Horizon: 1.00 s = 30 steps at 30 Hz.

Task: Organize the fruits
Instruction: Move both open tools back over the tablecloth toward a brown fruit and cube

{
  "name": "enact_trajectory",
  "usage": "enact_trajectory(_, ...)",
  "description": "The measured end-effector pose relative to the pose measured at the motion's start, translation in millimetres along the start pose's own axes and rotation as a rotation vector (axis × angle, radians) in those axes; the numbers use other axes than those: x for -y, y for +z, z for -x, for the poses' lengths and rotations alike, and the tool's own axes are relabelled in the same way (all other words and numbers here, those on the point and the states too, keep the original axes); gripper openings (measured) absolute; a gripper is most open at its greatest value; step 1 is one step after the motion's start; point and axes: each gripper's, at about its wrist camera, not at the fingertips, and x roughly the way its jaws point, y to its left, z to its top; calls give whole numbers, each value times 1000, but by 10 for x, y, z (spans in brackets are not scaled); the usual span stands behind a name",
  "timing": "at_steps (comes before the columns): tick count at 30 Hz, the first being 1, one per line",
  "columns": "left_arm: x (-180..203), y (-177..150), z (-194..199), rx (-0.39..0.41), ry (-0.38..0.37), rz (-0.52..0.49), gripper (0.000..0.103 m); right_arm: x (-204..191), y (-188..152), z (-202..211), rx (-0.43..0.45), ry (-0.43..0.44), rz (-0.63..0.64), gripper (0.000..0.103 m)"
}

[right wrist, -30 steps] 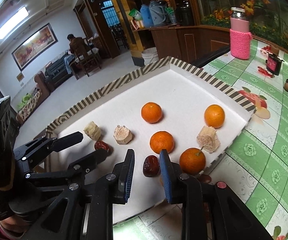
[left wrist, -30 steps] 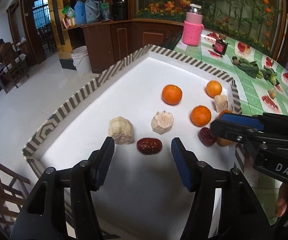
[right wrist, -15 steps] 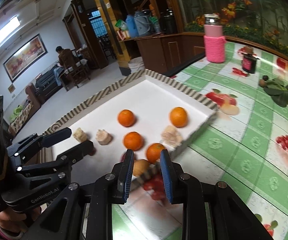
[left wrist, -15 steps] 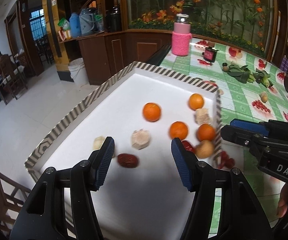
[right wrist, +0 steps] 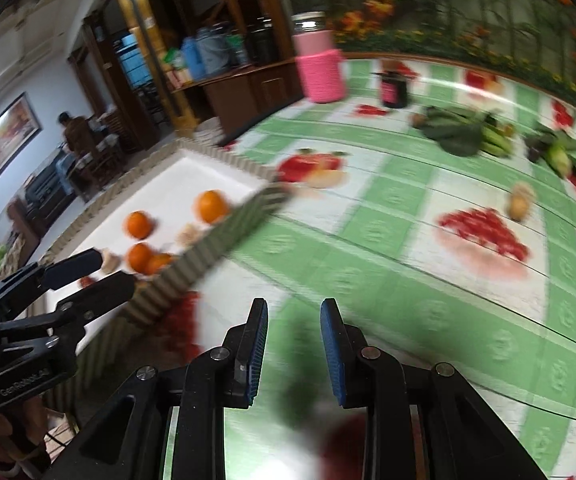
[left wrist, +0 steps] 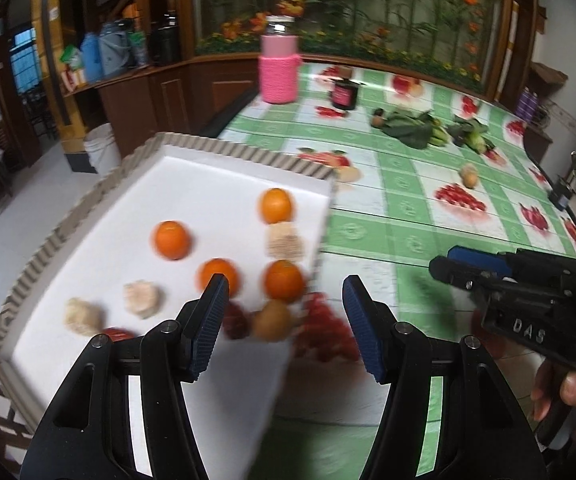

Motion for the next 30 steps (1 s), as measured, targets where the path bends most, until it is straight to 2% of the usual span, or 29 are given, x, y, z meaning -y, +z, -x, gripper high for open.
enact_trajectory(16, 1075, 521, -616, -93, -207, -68, 59, 1417, 75, 295, 5, -185, -165, 27)
enact_trajectory(23, 1648, 832, -1048, -143, -271, -134, 59, 1819, 182, 393, 17, -226, -185, 27)
enact_trajectory(25, 1819, 924, -1184, -146, -266, -163, 59, 1905, 202, 406, 17, -228, -196, 27)
enact_trajectory(30, 2164, 1101, -1444, -150, -315, -211, 59, 2051, 205, 424, 16, -229, -210, 27)
